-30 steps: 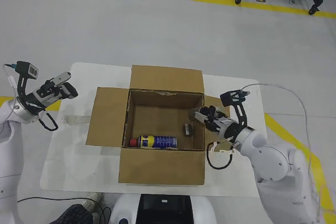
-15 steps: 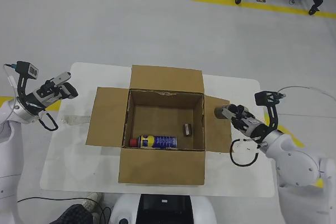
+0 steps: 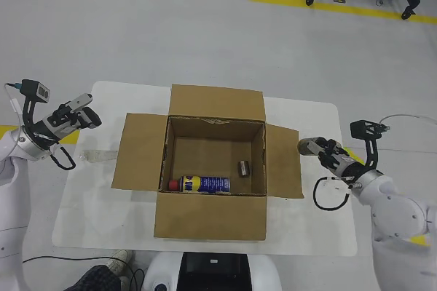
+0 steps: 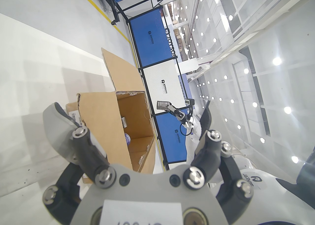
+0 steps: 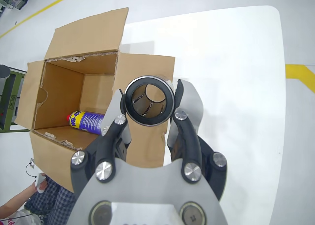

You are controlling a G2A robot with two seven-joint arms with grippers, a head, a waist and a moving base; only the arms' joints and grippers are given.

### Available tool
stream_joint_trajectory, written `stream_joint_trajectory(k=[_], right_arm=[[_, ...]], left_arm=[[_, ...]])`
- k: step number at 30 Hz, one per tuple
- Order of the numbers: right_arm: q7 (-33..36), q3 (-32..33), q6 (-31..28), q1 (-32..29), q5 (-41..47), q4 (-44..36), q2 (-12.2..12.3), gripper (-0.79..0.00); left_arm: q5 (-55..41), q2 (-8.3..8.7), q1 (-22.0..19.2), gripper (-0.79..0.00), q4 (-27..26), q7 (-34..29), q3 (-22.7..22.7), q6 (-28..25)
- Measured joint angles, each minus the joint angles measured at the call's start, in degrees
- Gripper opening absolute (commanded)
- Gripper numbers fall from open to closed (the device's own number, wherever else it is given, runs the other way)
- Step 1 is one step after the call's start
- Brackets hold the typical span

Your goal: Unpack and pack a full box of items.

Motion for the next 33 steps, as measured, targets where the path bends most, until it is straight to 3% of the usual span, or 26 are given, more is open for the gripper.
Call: stream_joint_trajectory(k=[11,33], right_arm=[[-1.33,0.09,2.8,0.75,-3.29,5.65,0.49,-0.785],[-4.92,-6.71,8.12,3.13,-13.36,17.38,0.61,-0.785]], left_arm=[[0.0,0.0,0.0,0.0,0.0,0.0,0.0,0.0],[0.0,0.0,0.0,0.0,0.0,0.0,0.0,0.0]])
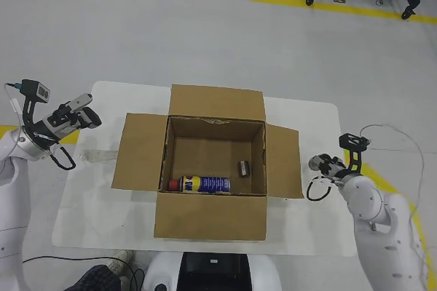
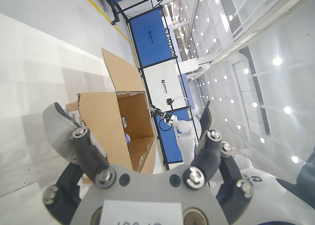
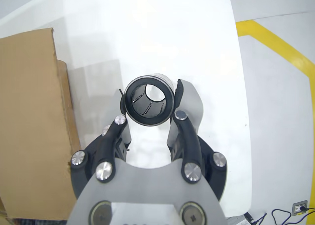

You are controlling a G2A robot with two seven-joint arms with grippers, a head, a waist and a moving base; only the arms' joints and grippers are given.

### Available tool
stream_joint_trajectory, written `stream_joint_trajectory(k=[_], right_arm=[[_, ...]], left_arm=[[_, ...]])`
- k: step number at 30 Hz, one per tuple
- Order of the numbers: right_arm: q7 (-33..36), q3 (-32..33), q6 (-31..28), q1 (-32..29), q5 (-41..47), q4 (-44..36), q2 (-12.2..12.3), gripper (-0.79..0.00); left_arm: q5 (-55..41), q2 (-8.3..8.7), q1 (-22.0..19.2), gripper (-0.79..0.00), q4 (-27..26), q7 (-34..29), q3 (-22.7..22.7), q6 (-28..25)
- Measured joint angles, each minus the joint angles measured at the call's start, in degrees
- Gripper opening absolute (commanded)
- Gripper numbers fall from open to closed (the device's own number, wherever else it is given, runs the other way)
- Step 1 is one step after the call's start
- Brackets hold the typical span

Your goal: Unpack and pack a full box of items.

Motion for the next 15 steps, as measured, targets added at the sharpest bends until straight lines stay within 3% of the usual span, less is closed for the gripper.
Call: stream_joint_trajectory(k=[15], right_arm=[[-3.19,-3.24,2.76,1.9,-1.86,6.25,-0.4,-0.785]], left_arm=[[0.0,0.0,0.0,0.0,0.0,0.0,0.0,0.0]])
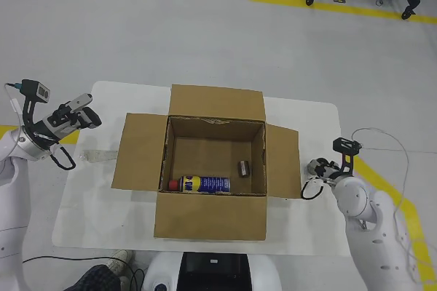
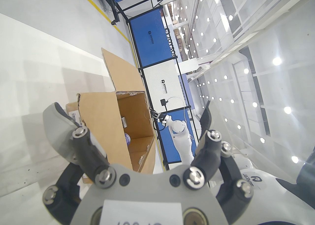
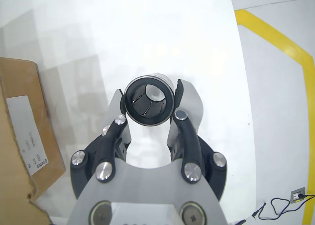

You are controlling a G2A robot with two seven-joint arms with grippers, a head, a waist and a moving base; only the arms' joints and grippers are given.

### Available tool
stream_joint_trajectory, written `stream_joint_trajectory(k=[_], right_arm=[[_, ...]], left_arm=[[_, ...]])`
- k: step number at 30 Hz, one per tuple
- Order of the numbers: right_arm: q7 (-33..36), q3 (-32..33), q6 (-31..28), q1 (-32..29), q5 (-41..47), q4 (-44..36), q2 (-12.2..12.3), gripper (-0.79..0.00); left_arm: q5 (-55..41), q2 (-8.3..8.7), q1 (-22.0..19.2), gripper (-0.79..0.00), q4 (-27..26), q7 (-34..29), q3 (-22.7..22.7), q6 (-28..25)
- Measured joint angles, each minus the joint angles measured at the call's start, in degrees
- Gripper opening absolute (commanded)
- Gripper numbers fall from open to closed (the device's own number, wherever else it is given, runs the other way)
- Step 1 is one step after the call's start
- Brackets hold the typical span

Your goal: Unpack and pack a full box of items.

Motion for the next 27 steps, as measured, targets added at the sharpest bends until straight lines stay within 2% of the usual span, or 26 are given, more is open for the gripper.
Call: stream_joint_trajectory(k=[7,9,11,16,19,20,21,22,27], right_arm=[[-0.98,-0.61,0.38,0.66,0.1,1.71,-0.13,-0.779],[-1.24,-0.81,0.61,0.91,-0.15,2.23,-0.15,-0.594],[-1.33,-0.95,0.71,1.17,-0.29,2.69,-0.17,-0.56],[-1.47,-1.09,0.87,1.66,-0.24,3.58,-0.22,-0.551],[-1.34,-1.04,1.07,1.67,-0.19,3.51,-0.22,-0.419],[-1.28,-0.97,1.1,1.63,-0.14,3.4,-0.22,-0.222],[-1.17,-0.81,1.15,1.56,-0.07,3.2,-0.2,-0.166],[-1.12,-0.64,1.2,1.5,-0.04,2.99,-0.18,-0.009],[-1.05,0.62,2.11,0.71,-0.37,0.52,-0.04,0.0]], left_arm=[[0.0,0.0,0.0,0.0,0.0,0.0,0.0,0.0],[0.0,0.0,0.0,0.0,0.0,0.0,0.0,0.0],[0.0,0.0,0.0,0.0,0.0,0.0,0.0,0.0],[0.0,0.0,0.0,0.0,0.0,0.0,0.0,0.0],[0.0,0.0,0.0,0.0,0.0,0.0,0.0,0.0],[0.0,0.0,0.0,0.0,0.0,0.0,0.0,0.0],[0.0,0.0,0.0,0.0,0.0,0.0,0.0,0.0],[0.0,0.0,0.0,0.0,0.0,0.0,0.0,0.0],[0.0,0.0,0.0,0.0,0.0,0.0,0.0,0.0]])
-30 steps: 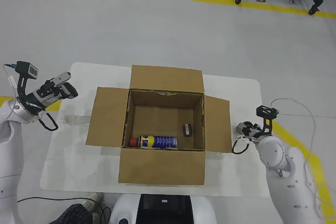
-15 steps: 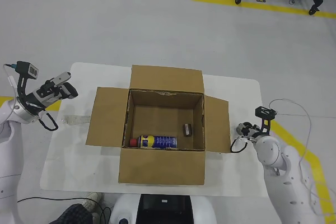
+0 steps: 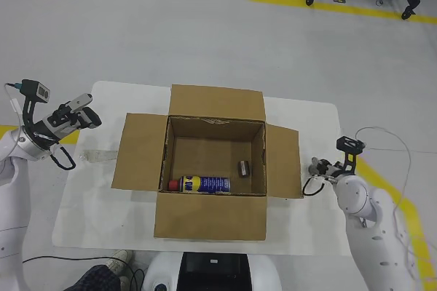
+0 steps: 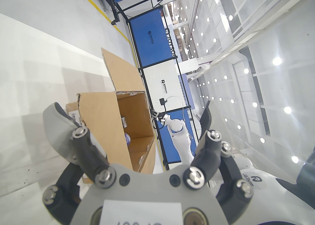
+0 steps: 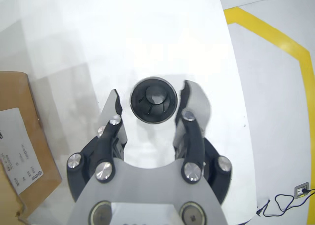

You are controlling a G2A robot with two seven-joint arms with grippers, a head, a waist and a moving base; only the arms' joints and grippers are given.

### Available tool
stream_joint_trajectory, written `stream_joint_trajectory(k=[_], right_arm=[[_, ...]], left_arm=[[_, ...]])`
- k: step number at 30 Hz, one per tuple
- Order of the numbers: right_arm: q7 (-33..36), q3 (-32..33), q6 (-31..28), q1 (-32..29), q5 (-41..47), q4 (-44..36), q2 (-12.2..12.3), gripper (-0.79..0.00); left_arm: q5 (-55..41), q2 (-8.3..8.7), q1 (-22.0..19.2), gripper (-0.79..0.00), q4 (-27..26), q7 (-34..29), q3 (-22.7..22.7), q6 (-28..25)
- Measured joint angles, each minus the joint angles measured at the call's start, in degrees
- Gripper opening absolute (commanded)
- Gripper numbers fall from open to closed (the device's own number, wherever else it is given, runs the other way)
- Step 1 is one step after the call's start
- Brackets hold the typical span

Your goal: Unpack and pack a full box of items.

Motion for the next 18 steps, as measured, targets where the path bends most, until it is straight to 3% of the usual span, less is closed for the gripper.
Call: stream_joint_trajectory(k=[8,18], right_arm=[[-0.36,1.75,0.72,-1.75,-2.04,-7.0,0.25,0.0],[1.26,1.58,-0.33,-5.06,-4.42,-21.27,0.4,0.0]], left_arm=[[0.0,0.0,0.0,0.0,0.0,0.0,0.0,0.0],[0.0,0.0,0.0,0.0,0.0,0.0,0.0,0.0]])
